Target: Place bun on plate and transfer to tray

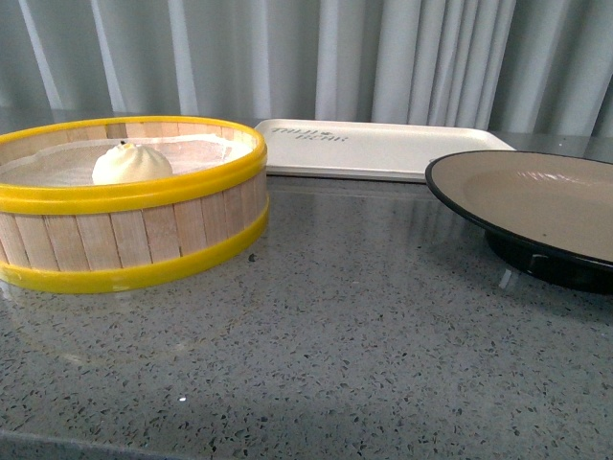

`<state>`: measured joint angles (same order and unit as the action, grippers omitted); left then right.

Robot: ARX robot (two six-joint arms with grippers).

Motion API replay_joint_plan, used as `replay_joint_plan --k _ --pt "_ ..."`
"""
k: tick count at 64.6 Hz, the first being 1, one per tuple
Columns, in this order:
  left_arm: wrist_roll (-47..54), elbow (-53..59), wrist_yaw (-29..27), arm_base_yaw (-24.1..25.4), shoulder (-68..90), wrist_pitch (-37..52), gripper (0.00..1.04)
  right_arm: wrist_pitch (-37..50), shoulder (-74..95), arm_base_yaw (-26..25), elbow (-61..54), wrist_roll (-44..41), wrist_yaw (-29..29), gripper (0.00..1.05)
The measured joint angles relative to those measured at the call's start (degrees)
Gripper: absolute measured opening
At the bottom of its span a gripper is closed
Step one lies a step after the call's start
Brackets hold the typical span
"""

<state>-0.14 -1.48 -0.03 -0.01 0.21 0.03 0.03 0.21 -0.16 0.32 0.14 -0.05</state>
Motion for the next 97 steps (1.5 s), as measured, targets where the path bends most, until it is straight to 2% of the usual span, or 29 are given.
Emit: replay_joint_plan --k 44,46,50,55,62,72,82,97 --pt "0.0 -0.02 0.04 0.0 0.04 -0.02 0.98 0.0 0.0 0.0 0.0 0.0 0.0 0.96" --pt "-0.2 -1.09 2.45 0.7 1.81 -3.26 0.98 0.0 0.0 0.0 0.0 0.0 0.0 0.96" --pt "-1.05 -8.02 9.79 2.16 11.54 -17.9 0.98 0.0 0.0 0.0 0.0 0.0 0.0 0.96" --pt "-1.99 -14.12 11.61 3.08 21.42 -23.47 0.98 0.0 0.0 0.07 0.0 0.0 -0.04 0.96" --pt "-3.02 -22.47 13.66 5.4 30.53 -18.34 0.98 0.0 0.0 0.07 0.0 -0.02 0.0 0.96" --pt "-2.99 -34.62 12.07 6.62 43.17 -8.11 0.98 0.0 0.0 0.07 0.0 0.0 0.0 0.96" --pt "-2.23 -49.22 9.07 0.52 60.02 -5.22 0.98 0.0 0.0 0.07 0.0 -0.02 -0.02 0.96" --pt "2.12 -68.76 4.83 -10.8 79.01 -8.48 0.98 0.0 0.0 0.07 0.0 0.0 0.0 0.96"
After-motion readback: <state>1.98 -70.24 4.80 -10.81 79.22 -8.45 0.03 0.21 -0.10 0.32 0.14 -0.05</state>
